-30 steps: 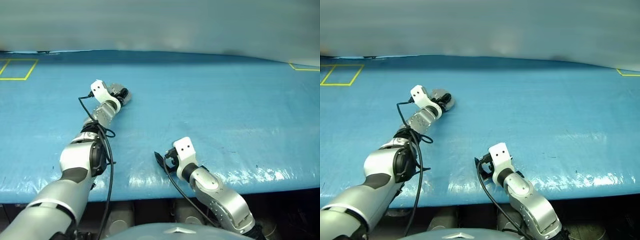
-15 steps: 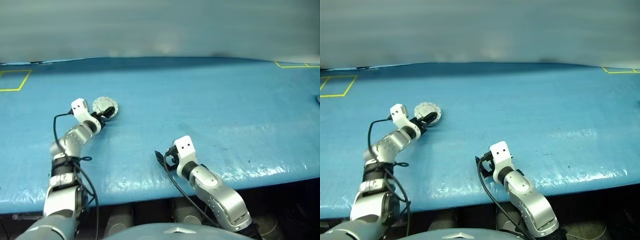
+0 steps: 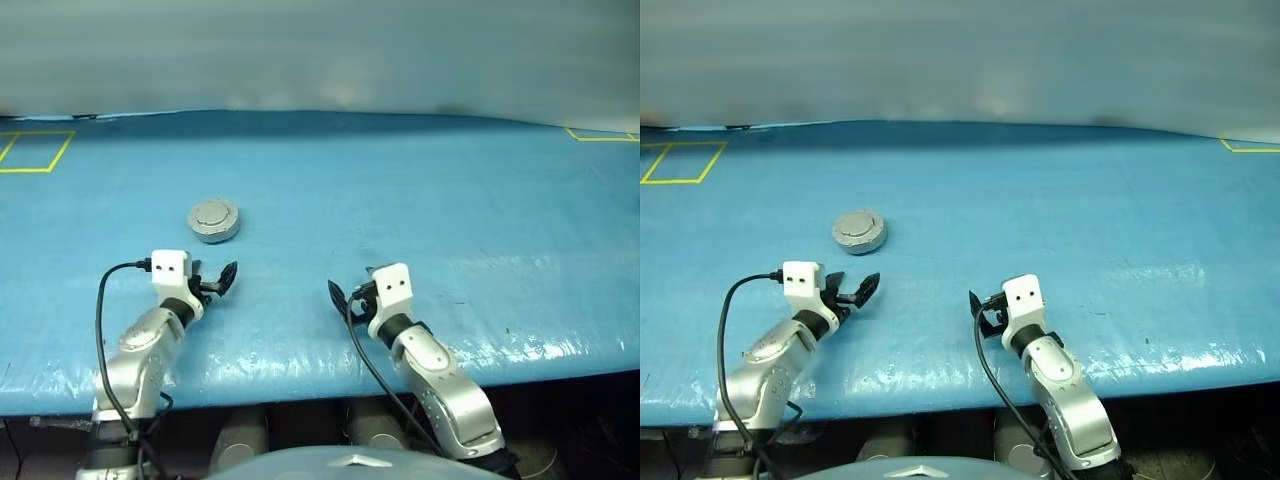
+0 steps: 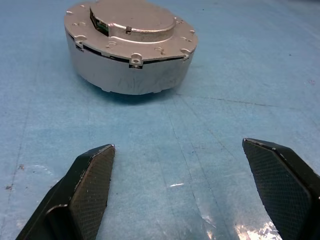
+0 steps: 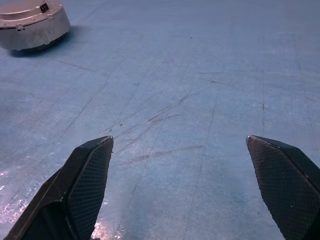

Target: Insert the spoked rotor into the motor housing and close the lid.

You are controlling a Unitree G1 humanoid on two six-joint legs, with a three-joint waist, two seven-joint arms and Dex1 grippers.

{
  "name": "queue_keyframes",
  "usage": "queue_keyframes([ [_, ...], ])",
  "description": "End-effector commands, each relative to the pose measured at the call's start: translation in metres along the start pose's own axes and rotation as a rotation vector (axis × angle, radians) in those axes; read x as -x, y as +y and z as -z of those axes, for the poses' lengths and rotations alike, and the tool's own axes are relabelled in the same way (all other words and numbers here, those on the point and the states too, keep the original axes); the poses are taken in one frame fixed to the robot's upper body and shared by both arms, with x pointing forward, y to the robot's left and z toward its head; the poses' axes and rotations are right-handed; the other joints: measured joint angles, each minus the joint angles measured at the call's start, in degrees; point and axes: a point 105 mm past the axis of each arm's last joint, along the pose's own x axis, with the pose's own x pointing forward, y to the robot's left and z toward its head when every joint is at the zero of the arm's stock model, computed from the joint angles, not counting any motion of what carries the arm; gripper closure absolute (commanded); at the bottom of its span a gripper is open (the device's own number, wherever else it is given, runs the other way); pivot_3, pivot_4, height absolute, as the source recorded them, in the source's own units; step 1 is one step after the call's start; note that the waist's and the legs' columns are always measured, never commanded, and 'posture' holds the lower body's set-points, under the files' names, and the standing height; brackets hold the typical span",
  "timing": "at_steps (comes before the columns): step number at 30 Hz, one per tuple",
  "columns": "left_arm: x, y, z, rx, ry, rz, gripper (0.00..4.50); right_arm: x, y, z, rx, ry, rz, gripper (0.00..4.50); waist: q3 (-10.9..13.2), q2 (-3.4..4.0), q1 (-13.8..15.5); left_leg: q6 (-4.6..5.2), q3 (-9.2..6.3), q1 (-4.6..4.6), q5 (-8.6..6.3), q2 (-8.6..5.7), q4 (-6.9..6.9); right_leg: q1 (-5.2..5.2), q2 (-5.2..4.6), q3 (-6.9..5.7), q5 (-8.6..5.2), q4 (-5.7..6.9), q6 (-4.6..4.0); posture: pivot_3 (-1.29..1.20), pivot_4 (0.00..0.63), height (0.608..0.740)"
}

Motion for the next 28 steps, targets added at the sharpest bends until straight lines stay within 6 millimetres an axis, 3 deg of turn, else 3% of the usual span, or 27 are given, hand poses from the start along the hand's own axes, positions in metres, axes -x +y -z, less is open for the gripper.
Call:
queue_keyframes([
  [1,0.002,-0.020,-0.027,-0.168,-0.188,0.040,0.03,0.009,-0.005,-0.021,0.060,-0.133,0.022,0.00,0.0,0.01,0.5,0.00,0.01,-0.02,0.00,0.00,0.00,-0.04,0.00,0.01,0.00,0.00,0.00,0.00,0.150,0.740],
  [11,-0.003,-0.052,-0.019,-0.221,-0.222,0.158,0.03,0.014,-0.010,-0.021,0.095,-0.169,0.031,0.00,0.0,0.00,0.8,0.00,0.04,-0.06,0.00,0.00,0.03,-0.06,-0.01,-0.01,0.00,0.01,0.01,0.00,0.150,0.740],
  [28,-0.009,-0.060,-0.023,-0.225,-0.226,0.222,0.03,0.008,-0.002,-0.022,0.085,-0.168,0.002,0.00,0.0,0.01,0.8,0.01,0.03,-0.12,0.00,0.00,0.03,-0.12,0.00,-0.01,0.00,0.01,0.01,0.00,0.150,0.740],
])
